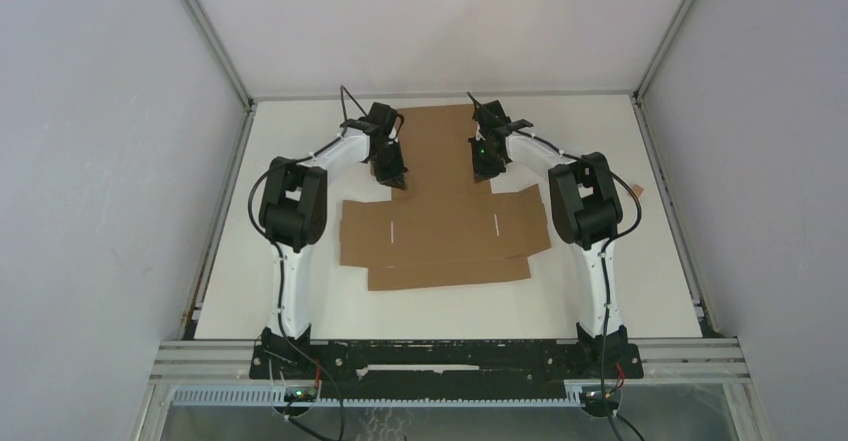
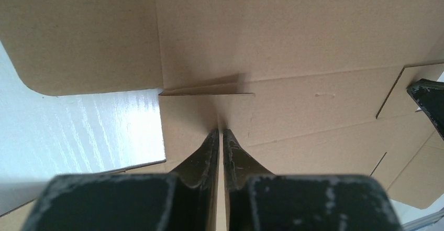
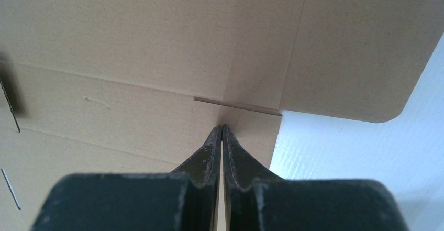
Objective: Fold the paper box
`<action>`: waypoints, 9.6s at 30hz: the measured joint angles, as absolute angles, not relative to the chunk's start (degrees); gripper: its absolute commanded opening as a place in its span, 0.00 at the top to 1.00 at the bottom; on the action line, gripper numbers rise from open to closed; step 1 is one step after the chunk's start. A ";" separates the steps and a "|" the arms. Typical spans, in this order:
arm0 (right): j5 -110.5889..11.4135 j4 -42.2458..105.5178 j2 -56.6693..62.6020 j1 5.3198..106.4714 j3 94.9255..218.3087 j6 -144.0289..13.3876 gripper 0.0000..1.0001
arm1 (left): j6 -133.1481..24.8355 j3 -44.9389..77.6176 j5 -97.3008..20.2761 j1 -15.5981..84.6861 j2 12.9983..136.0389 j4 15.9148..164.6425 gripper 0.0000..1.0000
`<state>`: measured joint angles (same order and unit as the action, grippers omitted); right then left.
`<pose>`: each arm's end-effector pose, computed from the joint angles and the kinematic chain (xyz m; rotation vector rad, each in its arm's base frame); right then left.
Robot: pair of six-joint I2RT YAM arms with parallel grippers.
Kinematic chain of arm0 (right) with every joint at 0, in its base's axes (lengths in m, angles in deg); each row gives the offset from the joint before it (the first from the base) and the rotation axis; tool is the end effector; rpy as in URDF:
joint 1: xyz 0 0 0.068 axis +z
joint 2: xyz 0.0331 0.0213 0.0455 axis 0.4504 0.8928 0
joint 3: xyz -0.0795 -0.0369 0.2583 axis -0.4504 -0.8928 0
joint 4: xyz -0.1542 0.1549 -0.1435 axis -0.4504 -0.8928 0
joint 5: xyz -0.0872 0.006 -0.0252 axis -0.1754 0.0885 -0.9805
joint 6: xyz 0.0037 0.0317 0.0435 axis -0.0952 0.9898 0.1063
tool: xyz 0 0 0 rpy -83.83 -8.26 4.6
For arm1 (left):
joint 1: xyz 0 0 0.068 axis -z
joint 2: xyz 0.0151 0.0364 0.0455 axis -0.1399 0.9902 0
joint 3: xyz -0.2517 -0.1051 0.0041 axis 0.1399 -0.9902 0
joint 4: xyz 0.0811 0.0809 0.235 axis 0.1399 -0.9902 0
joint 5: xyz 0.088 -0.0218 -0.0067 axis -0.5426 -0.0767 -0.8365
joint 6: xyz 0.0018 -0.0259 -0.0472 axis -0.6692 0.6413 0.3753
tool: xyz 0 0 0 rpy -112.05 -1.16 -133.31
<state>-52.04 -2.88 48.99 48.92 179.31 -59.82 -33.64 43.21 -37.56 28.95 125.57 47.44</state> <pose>0.4351 0.1807 0.1604 -0.2614 2.7043 0.3040 0.4301 -0.1705 0.1650 -0.2327 2.8282 -0.4489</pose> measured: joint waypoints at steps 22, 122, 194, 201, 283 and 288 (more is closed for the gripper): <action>-53.37 -2.36 48.80 49.47 178.80 -59.80 0.90 | -31.08 40.66 -36.86 29.93 125.41 51.49 0.88; -77.92 -11.06 -16.18 64.26 115.16 -20.94 0.78 | -13.33 -26.14 -51.57 26.76 39.65 42.40 0.88; -69.11 5.69 -10.33 62.45 109.80 -23.78 0.79 | -17.01 -32.89 -51.13 30.81 54.71 57.11 0.97; -69.04 6.63 -9.91 62.03 109.80 -24.02 0.79 | -16.66 -31.60 -51.64 30.81 58.97 58.64 0.98; -71.12 1.12 8.95 73.33 130.65 -29.61 0.78 | -14.69 -11.36 -50.17 43.49 81.39 59.44 1.00; -71.03 1.82 10.99 73.90 131.29 -29.63 0.78 | -14.49 -11.36 -50.00 44.14 83.56 61.06 1.00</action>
<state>-71.03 1.82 10.99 73.90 131.29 -29.63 -14.49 -11.36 -50.00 44.14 83.56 61.06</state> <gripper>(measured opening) 0.215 0.004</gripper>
